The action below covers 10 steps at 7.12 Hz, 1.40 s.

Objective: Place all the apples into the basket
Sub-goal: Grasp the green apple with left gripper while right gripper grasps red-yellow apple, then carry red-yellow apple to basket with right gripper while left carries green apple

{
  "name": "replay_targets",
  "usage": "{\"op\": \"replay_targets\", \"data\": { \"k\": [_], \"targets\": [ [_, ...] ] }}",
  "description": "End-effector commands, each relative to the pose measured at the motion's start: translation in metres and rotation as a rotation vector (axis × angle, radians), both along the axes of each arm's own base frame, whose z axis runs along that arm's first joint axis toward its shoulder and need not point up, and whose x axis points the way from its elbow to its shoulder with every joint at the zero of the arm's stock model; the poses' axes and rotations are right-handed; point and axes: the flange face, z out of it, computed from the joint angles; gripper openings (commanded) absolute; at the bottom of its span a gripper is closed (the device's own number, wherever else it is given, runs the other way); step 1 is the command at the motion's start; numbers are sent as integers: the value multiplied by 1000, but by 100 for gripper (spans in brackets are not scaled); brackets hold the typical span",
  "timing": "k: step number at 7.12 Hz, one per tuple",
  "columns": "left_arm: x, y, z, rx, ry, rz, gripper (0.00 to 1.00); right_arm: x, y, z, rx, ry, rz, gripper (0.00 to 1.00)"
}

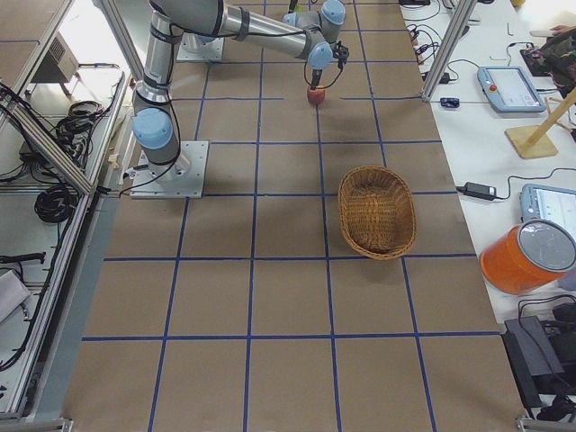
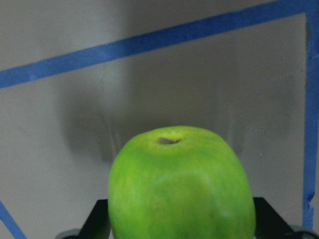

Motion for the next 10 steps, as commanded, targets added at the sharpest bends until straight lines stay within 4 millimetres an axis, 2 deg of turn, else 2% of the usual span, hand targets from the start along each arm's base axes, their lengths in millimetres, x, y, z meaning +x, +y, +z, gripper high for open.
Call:
{"op": "replay_targets", "data": {
  "k": [1,2,3,4,5,6,7,8,9,10],
  "targets": [
    [0,-3,-1,-16,-8,21,82,3,-12,-34,-20,17,-3,100],
    [-3,-8,5,-33,-22,42,51,3,-15,-47,-24,19,-3,100],
    [-26,-20,25,-70,-44,77,41,2,-15,-50,-22,21,-3,96],
    [-68,-38,52,-97,-68,62,41,1,-13,-48,-9,27,-6,31],
    [-112,-57,85,-85,-88,149,41,0,-13,-45,-8,21,-5,0],
    [-175,-70,111,-86,-21,233,41,-3,-18,-41,-14,16,-9,0],
    [-236,-77,117,-92,-27,327,41,-11,-23,-23,-30,10,-22,0],
    [-307,-73,114,-85,-13,472,41,-44,-34,11,-63,9,-63,0],
    [-375,-69,107,-107,-15,531,41,-109,-50,44,-66,11,-153,0],
    [-459,-60,93,-166,80,550,41,-177,-61,80,-108,15,-161,0]
  ]
}}
